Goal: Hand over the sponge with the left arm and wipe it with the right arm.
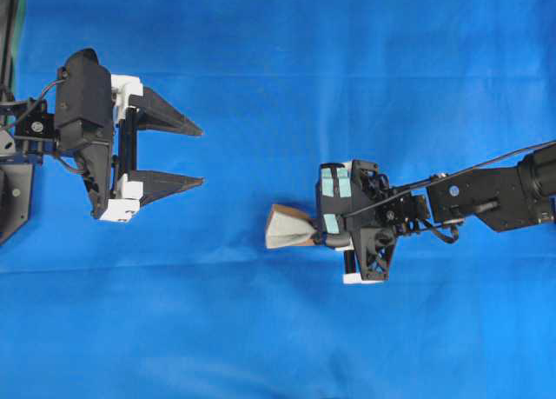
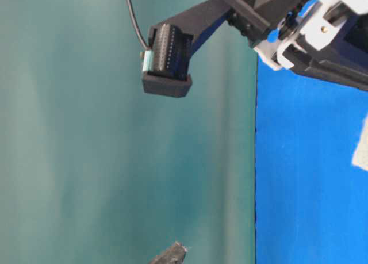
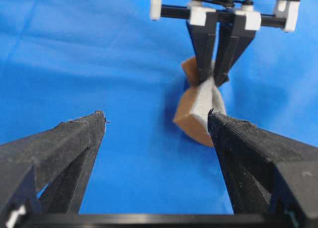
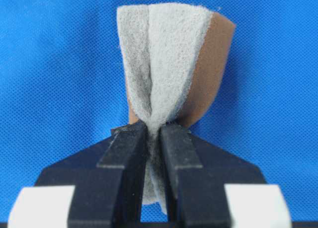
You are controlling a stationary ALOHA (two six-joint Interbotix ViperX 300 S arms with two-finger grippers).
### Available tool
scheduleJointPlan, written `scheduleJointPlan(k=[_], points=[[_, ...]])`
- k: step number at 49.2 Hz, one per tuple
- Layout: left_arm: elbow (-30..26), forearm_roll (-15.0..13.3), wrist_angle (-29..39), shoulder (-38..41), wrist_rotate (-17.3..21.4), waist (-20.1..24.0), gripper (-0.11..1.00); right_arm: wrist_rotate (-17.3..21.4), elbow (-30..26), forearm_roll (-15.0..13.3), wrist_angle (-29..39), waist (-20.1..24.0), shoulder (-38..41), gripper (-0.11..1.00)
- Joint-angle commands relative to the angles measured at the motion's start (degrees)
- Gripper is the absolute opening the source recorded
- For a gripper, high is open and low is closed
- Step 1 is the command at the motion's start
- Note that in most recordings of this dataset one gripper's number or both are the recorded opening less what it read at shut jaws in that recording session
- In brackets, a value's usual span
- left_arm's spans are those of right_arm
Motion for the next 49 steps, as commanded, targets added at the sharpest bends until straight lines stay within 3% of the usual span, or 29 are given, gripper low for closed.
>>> scheduleJointPlan(k=[1, 22, 49], points=[[-0.70, 0.09, -0.70, 0.00, 0.00, 0.18, 0.80, -0.18, -0.97, 0.00, 0.00, -1.05, -1.32, 0.14], [-0.70, 0.09, -0.70, 0.26, -0.09, 0.18, 0.80, -0.97, -0.62, -5.98, 0.70, -18.28, -1.32, 0.14], [-0.62, 0.09, -0.70, 0.26, 0.09, 0.09, 0.80, -0.62, -0.62, -6.42, 1.85, -16.26, -1.32, 0.14]])
